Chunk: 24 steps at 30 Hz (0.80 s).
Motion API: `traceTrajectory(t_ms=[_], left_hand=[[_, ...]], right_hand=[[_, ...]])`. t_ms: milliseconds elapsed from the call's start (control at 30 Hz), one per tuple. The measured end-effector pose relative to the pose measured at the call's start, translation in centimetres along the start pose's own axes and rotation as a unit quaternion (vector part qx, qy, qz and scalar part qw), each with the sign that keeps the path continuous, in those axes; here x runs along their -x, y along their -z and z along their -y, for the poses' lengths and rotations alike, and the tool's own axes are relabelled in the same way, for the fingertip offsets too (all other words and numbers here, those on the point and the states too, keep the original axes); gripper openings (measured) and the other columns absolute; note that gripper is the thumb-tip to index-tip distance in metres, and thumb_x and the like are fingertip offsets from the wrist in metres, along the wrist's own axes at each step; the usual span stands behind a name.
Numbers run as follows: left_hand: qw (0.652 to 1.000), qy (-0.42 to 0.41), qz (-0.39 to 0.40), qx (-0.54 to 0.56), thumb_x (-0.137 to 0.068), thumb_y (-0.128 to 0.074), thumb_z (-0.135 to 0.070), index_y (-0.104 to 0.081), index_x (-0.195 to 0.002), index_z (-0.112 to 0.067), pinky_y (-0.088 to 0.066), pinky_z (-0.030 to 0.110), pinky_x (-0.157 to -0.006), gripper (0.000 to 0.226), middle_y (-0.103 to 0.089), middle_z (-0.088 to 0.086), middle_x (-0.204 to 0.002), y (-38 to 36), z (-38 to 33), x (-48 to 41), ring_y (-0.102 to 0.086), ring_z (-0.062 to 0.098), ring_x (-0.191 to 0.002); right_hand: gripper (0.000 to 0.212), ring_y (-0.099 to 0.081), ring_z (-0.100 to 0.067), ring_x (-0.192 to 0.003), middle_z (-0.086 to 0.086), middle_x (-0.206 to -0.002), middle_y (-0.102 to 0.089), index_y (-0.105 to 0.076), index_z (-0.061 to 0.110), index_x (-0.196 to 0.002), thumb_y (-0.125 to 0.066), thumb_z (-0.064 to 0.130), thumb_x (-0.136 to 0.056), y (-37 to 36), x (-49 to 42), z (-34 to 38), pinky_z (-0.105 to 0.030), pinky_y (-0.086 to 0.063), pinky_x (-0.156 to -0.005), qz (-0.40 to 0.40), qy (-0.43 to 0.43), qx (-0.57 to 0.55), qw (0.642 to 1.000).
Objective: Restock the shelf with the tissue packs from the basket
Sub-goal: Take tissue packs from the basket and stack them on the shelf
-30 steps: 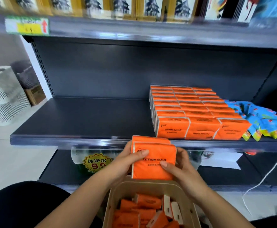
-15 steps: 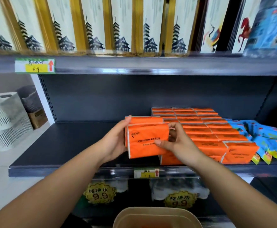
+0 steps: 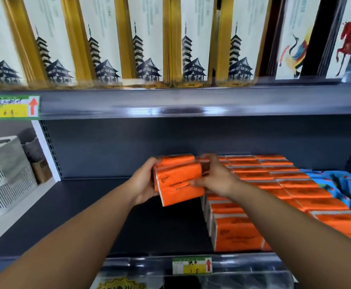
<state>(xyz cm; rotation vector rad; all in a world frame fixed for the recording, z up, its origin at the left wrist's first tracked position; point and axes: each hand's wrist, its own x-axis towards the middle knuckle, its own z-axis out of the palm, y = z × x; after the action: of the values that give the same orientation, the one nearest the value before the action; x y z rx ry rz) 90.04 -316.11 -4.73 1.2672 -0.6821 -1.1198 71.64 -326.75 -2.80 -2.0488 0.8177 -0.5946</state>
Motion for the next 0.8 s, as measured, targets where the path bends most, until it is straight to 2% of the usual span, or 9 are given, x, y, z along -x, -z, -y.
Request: traceTrajectory(t_ms=[100, 167, 267, 400, 533, 600, 700, 800], left_hand=[[1.000, -0.007, -0.002, 0.013, -0.094, -0.038, -0.046, -0.063, -0.120, -0.018, -0.045, 0.052, -0.100, 0.046, -0.068, 0.016, -0.118, 0.0, 0.5, -1.9, -0.063, 0.033, -0.112], [0.999, -0.016, -0.017, 0.041, -0.094, -0.039, -0.043, -0.064, -0.120, -0.015, -0.048, 0.049, -0.097, 0.045, -0.067, 0.019, -0.119, -0.2, 1.3, -3.0, -0.064, 0.034, -0.110], [0.997, -0.037, -0.022, 0.069, -0.095, -0.037, -0.038, -0.061, -0.125, -0.008, -0.049, 0.047, -0.094, 0.049, -0.066, 0.021, -0.120, -0.2, 2.3, -4.6, -0.063, 0.035, -0.111], [0.996, -0.058, -0.047, 0.044, -0.098, -0.038, -0.036, -0.063, -0.121, -0.008, -0.052, 0.043, -0.086, 0.044, -0.070, 0.019, -0.113, 0.1, 2.6, -6.2, -0.068, 0.031, -0.101], [0.995, -0.053, -0.066, 0.044, -0.097, -0.045, -0.044, -0.063, -0.119, -0.012, -0.052, 0.045, -0.088, 0.043, -0.071, 0.017, -0.111, 1.3, 2.9, -7.4, -0.068, 0.032, -0.103], [0.995, -0.073, -0.054, 0.049, -0.087, -0.053, -0.034, -0.059, -0.124, -0.011, -0.051, 0.045, -0.089, 0.044, -0.068, 0.017, -0.117, 2.1, 3.3, -7.8, -0.065, 0.032, -0.106], [0.995, -0.085, -0.039, -0.046, -0.060, -0.056, -0.013, -0.055, -0.130, -0.017, -0.048, 0.040, -0.089, 0.070, -0.066, 0.012, -0.119, 3.0, 4.0, -8.2, -0.060, 0.029, -0.113], [0.970, -0.050, -0.017, -0.238, -0.060, -0.058, 0.004, -0.042, -0.139, -0.027, -0.045, 0.029, -0.081, 0.087, -0.064, 0.005, -0.117, 3.3, 4.5, -8.3, -0.057, 0.023, -0.111]], right_hand=[[0.106, -0.055, -0.020, -0.115, -0.004, -0.132, -0.054, -0.016, 0.024, -0.151, -0.085, 0.014, -0.070, 0.3, -2.5, -0.1, -0.024, -0.045, -0.088, 0.065, -0.004, 0.068, 0.996], [0.111, -0.051, -0.019, -0.123, 0.000, -0.138, -0.050, -0.016, 0.028, -0.153, -0.085, 0.015, -0.068, 0.1, -4.1, -0.4, -0.026, -0.044, -0.097, 0.082, 0.004, 0.108, 0.991], [0.098, -0.052, -0.019, -0.121, 0.000, -0.136, -0.052, -0.027, 0.031, -0.148, -0.084, 0.019, -0.069, -0.3, -5.8, -1.0, -0.029, -0.045, -0.100, 0.091, 0.003, 0.134, 0.987], [0.068, -0.055, -0.017, -0.105, 0.003, -0.114, -0.056, -0.042, 0.028, -0.128, -0.082, 0.023, -0.073, -0.7, -7.6, -1.8, -0.029, -0.047, -0.087, 0.086, 0.004, 0.153, 0.985], [0.064, -0.054, -0.020, -0.103, 0.000, -0.111, -0.053, -0.040, 0.025, -0.124, -0.081, 0.028, -0.074, -2.2, -9.0, -2.4, -0.026, -0.041, -0.081, 0.060, 0.005, 0.190, 0.980], [0.064, -0.054, -0.024, -0.107, -0.003, -0.112, -0.056, -0.040, 0.024, -0.122, -0.081, 0.034, -0.072, -3.0, -9.7, -2.8, -0.028, -0.043, -0.084, 0.036, 0.000, 0.212, 0.977], [0.068, -0.044, -0.030, -0.121, -0.009, -0.122, -0.055, -0.040, 0.020, -0.126, -0.078, 0.041, -0.074, -3.7, -9.9, -3.2, -0.039, -0.039, -0.102, 0.023, -0.026, 0.267, 0.963], [0.064, -0.030, -0.034, -0.129, -0.011, -0.133, -0.047, -0.036, 0.018, -0.135, -0.068, 0.029, -0.082, -4.3, -9.8, -3.1, -0.044, -0.029, -0.104, 0.040, -0.070, 0.349, 0.934]])
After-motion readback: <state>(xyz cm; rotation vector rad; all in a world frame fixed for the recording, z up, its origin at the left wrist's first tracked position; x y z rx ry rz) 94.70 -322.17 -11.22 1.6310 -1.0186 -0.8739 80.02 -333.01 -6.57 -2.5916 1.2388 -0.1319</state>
